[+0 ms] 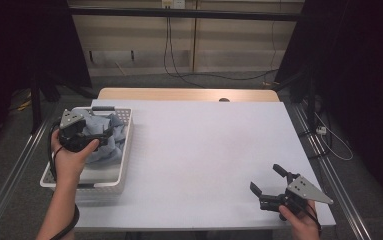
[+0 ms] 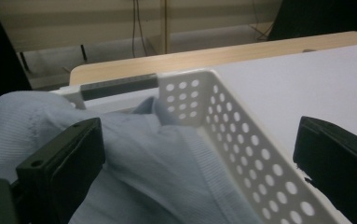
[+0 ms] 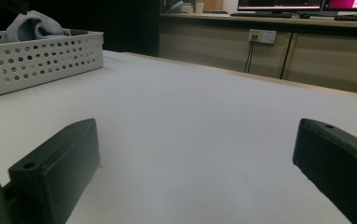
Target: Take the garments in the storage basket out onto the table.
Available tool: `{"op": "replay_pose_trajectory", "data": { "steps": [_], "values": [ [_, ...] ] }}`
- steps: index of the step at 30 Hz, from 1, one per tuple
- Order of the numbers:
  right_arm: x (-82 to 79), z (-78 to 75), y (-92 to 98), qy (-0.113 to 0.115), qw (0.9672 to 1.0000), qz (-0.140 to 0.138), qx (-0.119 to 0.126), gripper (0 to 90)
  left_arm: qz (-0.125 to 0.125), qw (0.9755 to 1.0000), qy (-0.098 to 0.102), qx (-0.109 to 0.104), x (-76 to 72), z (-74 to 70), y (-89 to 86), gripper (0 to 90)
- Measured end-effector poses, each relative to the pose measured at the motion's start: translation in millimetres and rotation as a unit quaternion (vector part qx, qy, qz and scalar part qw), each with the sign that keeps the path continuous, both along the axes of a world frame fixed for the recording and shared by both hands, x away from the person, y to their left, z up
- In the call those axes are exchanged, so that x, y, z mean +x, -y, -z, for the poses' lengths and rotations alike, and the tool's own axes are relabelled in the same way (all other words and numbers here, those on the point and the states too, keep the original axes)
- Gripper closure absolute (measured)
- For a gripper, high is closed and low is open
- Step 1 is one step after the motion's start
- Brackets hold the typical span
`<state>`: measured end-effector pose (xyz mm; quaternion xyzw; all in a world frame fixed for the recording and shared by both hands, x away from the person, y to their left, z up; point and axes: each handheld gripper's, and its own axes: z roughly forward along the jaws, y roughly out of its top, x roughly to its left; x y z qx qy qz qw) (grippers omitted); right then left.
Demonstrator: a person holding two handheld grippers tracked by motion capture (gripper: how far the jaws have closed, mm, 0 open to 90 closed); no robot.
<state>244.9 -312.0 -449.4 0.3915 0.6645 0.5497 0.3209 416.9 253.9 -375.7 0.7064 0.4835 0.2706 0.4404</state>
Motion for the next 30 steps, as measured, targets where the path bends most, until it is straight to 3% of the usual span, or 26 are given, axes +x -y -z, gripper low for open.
{"op": "replay_pose_trajectory", "data": {
  "steps": [2,10,15,18,25,28,30],
  "values": [
    [0.2,0.2,0.1,0.001,1.0,-0.001,0.0,0.0,-0.009,0.9999,-0.008,-0.002,3.0,3.8,-2.3,2.2],
    [0.1,0.5,-0.7,-0.001,1.0,-0.003,0.0,0.0,-0.026,0.9985,-0.043,0.023,15.7,20.3,-8.0,2.6],
    [0.6,1.0,-0.5,-0.002,1.0,-0.005,0.002,0.0,-0.03,0.9975,-0.06,0.022,25.0,33.5,-11.6,1.8],
    [1.1,1.5,-0.5,-0.004,1.0,-0.005,0.002,0.0,-0.028,0.9973,-0.066,0.016,28.0,37.1,-11.3,0.8],
    [0.3,1.3,0.0,-0.004,1.0,-0.006,0.003,0.1,-0.006,0.9959,-0.076,0.047,36.6,47.6,-8.2,0.2],
    [0.2,1.2,0.1,-0.004,1.0,-0.007,0.003,0.0,-0.006,0.9959,-0.076,0.048,37.9,51.8,-9.8,0.1],
    [0.0,1.2,-0.1,-0.004,1.0,-0.008,0.003,0.1,-0.003,0.9946,-0.091,0.05,38.3,57.5,-12.4,0.0]
  ]
}}
